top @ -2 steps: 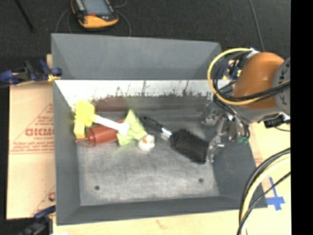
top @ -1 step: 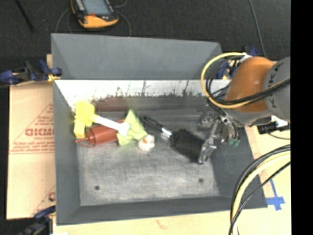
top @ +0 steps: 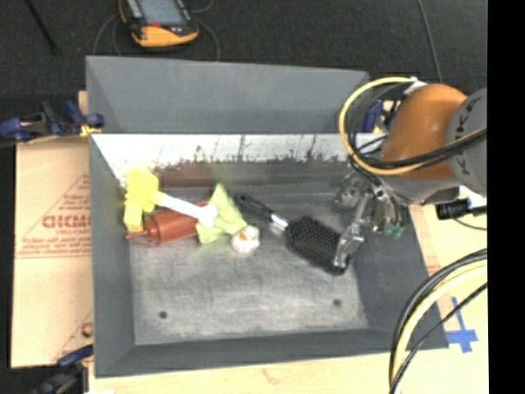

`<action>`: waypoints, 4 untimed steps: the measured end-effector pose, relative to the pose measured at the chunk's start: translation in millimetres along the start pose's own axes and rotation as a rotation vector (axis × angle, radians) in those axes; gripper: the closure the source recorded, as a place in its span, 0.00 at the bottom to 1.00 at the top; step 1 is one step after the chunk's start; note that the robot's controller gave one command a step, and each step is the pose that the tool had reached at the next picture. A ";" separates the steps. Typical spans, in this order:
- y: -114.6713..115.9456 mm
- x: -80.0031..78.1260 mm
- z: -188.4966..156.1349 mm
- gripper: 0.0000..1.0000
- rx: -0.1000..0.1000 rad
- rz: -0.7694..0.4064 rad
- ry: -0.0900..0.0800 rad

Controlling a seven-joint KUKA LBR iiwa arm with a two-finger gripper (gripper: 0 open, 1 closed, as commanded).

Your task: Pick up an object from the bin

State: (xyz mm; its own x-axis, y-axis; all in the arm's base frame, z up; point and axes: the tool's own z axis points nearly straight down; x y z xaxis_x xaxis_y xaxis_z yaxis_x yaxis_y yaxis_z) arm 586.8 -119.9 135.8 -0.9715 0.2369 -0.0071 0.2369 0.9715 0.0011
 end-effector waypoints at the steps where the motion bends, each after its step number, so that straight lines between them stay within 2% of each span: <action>1: 3.1 -2.3 62.7 0.00 0.000 0.134 0.001; 2: -1.5 6.2 62.2 1.00 -0.003 0.315 -0.004; 4: -1.6 7.2 59.5 1.00 -0.002 0.314 -0.001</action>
Offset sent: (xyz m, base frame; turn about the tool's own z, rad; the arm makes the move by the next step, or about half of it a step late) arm -0.0100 -0.0014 -0.0658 0.3217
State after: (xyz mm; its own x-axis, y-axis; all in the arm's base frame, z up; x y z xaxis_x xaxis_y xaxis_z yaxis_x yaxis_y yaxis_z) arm 579.8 -119.8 76.2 -0.8509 0.5252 -0.0068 0.5252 0.8510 0.0055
